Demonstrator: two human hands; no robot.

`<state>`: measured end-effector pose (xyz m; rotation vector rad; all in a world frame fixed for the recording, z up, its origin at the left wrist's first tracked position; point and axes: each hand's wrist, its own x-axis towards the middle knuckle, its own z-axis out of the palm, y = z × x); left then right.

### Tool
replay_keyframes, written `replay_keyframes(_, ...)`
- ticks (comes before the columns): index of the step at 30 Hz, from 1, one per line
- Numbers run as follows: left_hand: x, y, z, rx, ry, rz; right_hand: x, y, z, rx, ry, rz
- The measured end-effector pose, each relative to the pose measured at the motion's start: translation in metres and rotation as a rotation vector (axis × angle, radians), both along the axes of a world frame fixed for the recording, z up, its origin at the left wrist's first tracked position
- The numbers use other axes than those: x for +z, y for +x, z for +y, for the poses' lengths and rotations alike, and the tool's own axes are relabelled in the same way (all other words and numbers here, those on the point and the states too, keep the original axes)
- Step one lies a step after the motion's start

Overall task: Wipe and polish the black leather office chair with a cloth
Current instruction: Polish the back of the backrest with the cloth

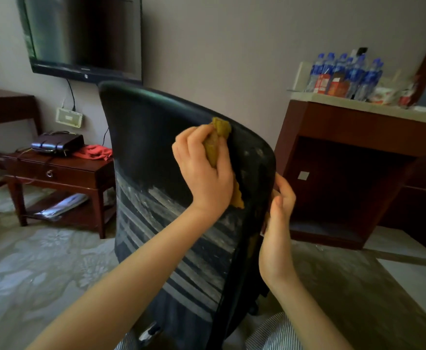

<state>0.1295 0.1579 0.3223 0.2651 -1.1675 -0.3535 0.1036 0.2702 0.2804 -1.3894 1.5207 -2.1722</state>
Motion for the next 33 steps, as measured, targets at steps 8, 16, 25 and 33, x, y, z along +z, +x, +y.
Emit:
replay_keyframes(8, 0.008, 0.009, 0.013, 0.045, -0.059, -0.038, 0.000, 0.010, -0.004, 0.054, 0.021, 0.060)
replay_keyframes(16, -0.041, 0.005, 0.000, 0.248, -0.575, -0.240, 0.000, 0.006, -0.001, 0.108, 0.013, 0.028)
replay_keyframes(25, -0.073, 0.019, -0.025, 0.258, -0.753, -0.476, -0.004, -0.006, 0.003, 0.135, 0.071, 0.081)
replay_keyframes(33, -0.072, 0.010, -0.033, 0.031, -0.029, -0.182, -0.034, -0.013, 0.000, -0.067, 0.134, 0.109)
